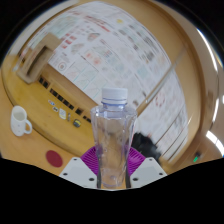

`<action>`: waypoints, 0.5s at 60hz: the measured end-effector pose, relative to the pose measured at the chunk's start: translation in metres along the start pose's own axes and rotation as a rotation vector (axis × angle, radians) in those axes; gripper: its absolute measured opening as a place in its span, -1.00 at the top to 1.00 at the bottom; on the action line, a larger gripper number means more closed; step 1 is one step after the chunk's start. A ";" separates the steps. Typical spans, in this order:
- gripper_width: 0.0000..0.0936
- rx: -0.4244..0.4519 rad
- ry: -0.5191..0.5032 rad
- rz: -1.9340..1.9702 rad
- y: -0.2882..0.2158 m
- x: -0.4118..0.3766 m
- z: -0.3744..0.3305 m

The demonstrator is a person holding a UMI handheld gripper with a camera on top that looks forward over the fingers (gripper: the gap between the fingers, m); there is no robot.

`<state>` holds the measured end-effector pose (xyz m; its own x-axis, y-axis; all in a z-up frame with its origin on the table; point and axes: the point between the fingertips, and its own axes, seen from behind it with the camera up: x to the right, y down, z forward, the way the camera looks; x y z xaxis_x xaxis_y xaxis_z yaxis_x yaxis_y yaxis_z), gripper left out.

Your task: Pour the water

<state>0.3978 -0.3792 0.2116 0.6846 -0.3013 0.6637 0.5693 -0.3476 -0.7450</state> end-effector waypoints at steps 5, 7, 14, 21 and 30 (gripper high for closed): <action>0.32 0.076 0.084 -0.242 -0.063 0.005 0.013; 0.32 0.114 0.112 -0.352 -0.087 0.001 0.018; 0.32 0.242 0.165 -0.755 -0.155 -0.039 0.034; 0.33 0.337 0.139 -1.083 -0.178 -0.110 0.047; 0.33 0.404 0.098 -1.416 -0.157 -0.187 0.068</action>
<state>0.2118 -0.2084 0.2000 -0.5613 0.0076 0.8276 0.8193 -0.1366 0.5569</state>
